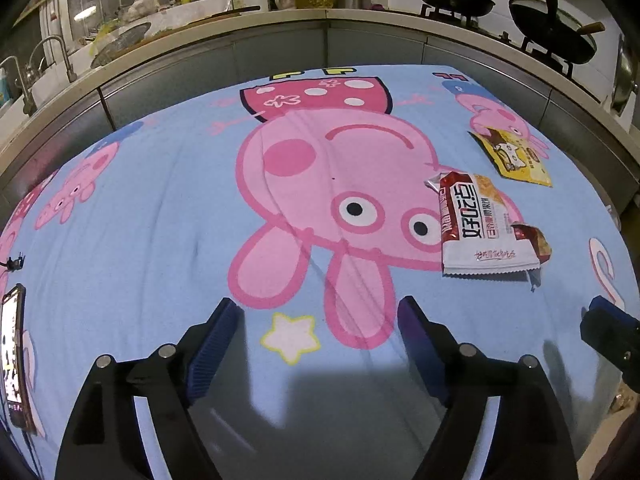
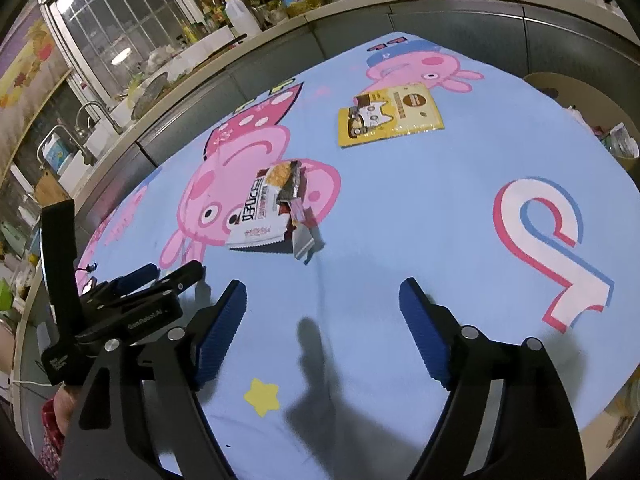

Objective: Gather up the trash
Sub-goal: 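Move both open tools back over the red-and-white snack bag and yellow packet, then grasp the red-and-white snack bag with the left tool while the right tool grasps the yellow cat-print packet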

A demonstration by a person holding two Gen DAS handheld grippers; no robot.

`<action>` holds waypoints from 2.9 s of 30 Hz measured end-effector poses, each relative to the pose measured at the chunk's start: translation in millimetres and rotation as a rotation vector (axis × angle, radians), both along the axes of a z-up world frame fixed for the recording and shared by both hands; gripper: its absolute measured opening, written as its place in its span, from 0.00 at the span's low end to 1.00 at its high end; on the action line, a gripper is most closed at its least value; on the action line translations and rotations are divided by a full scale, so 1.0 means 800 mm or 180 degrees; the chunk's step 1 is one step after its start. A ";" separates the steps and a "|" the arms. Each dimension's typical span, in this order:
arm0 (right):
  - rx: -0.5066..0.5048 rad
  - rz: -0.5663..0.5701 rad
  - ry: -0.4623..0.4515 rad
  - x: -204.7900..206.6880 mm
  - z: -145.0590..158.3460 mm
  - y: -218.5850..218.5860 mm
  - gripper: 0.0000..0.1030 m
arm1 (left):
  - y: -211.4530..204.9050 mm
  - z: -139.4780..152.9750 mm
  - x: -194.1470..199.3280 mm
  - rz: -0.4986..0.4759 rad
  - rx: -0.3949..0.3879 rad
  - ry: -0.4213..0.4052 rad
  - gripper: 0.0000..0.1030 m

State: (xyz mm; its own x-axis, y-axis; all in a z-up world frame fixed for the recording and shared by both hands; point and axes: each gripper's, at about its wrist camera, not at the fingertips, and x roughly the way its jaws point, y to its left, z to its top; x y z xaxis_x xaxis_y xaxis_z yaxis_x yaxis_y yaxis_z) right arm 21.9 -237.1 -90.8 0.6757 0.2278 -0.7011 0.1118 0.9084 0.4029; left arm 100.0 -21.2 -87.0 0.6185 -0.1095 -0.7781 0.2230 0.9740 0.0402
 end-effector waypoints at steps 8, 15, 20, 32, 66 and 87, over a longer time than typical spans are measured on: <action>0.0040 0.0018 0.0094 0.003 -0.013 0.002 0.80 | 0.004 -0.003 0.000 0.0029 -0.0006 -0.0035 0.87; 0.0005 0.0035 0.0057 0.003 -0.014 0.006 0.85 | 0.007 -0.004 0.003 0.0050 -0.0009 -0.0034 0.91; 0.0021 0.0055 0.0022 0.005 -0.016 0.005 0.89 | 0.008 -0.005 0.004 0.0057 -0.0011 -0.0037 0.93; 0.0113 0.0029 -0.0055 0.003 -0.017 0.004 0.92 | 0.011 -0.006 0.005 0.0055 -0.0025 -0.0055 0.96; -0.0134 0.0371 -0.0145 0.009 -0.011 -0.001 0.52 | 0.023 0.009 -0.008 -0.0325 -0.0362 -0.0159 0.90; 0.0138 -0.0106 -0.0158 0.100 0.005 -0.132 0.50 | -0.115 0.014 0.063 -0.1126 -0.0610 0.0279 0.13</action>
